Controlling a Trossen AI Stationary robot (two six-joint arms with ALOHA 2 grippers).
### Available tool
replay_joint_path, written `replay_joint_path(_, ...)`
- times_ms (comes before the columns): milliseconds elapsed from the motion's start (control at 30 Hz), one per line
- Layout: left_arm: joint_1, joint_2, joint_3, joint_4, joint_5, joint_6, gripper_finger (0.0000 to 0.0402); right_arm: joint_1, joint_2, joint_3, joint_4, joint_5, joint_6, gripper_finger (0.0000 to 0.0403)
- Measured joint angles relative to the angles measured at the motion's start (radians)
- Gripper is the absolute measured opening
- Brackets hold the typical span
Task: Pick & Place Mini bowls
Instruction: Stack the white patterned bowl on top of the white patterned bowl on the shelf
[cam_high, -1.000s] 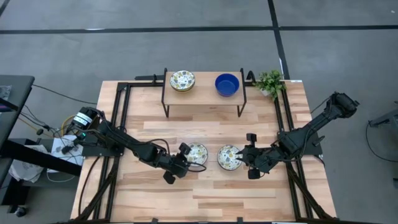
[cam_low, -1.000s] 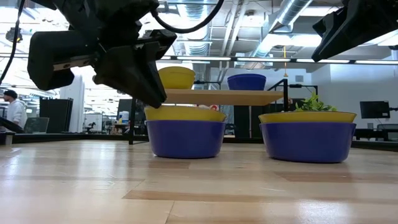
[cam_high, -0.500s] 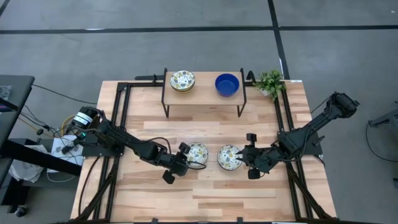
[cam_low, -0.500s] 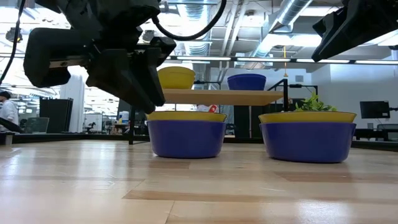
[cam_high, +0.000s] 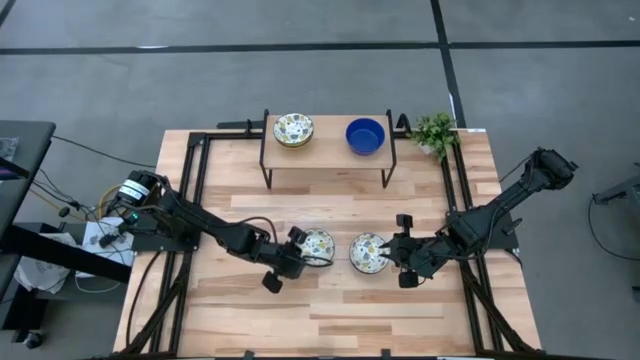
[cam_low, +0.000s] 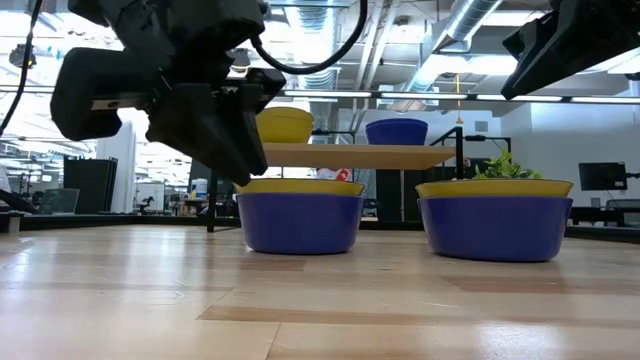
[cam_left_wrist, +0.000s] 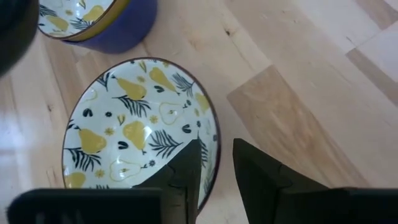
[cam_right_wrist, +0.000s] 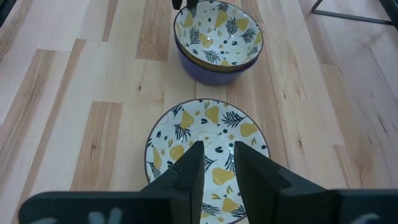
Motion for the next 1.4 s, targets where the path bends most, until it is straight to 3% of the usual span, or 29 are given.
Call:
replay_joint_path(733,0.021,0.064,-0.001,0.008,0.007,0.004,0.0092,0.0,0.0,0.0,0.0,0.0,0.007,0.0079)
replay_joint_path(1400,0.02,0.035,-0.001,0.009,0.009,0.002,0.0091,0.0,0.0,0.0,-0.002,0.0,0.007,0.0079)
